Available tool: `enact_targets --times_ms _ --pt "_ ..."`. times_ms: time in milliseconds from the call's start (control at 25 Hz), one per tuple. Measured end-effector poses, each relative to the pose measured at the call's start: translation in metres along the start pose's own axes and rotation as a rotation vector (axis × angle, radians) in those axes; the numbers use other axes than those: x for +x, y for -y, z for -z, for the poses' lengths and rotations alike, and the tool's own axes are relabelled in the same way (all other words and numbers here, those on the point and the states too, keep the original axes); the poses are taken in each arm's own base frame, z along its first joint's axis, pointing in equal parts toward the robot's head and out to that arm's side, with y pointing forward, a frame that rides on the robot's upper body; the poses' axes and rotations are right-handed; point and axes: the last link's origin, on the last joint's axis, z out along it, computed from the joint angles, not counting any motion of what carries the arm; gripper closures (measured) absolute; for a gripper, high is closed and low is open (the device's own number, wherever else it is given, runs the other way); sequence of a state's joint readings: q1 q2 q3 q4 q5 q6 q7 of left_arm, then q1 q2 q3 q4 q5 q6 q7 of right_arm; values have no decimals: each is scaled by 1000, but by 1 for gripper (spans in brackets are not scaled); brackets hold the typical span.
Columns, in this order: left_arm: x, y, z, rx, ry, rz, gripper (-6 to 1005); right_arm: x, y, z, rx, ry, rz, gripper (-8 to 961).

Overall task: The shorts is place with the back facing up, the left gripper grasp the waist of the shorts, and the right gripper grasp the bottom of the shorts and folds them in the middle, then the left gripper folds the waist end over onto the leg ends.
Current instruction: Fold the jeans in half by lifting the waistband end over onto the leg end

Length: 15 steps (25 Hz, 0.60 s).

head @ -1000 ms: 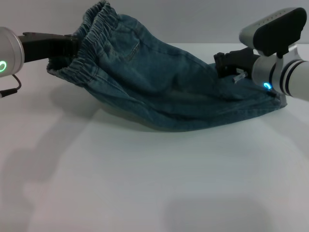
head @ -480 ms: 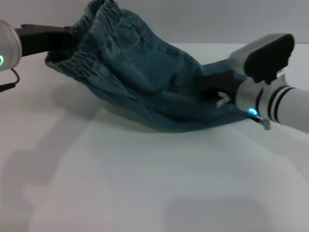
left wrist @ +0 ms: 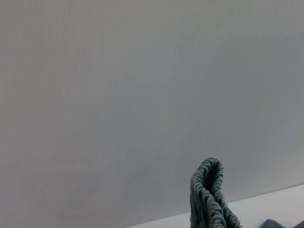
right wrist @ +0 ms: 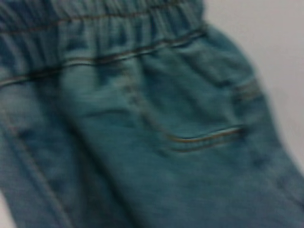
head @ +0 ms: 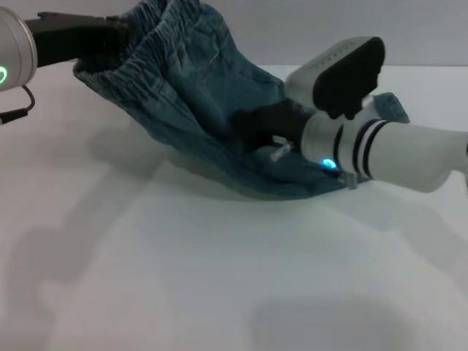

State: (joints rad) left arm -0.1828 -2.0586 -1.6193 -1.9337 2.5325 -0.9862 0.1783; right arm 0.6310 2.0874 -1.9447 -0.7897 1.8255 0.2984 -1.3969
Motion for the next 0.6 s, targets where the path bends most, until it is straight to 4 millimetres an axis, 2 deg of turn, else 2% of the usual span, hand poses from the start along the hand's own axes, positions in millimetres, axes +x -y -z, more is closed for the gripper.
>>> enact_targets --times_ms 240,600 --pt "5 -3 3 -5 -19 -9 924 -7 -30 -10 -91 -4 8 908" --pt "12 -9 5 -27 -45 -15 928 -18 -51 -19 -153 -8 38 905"
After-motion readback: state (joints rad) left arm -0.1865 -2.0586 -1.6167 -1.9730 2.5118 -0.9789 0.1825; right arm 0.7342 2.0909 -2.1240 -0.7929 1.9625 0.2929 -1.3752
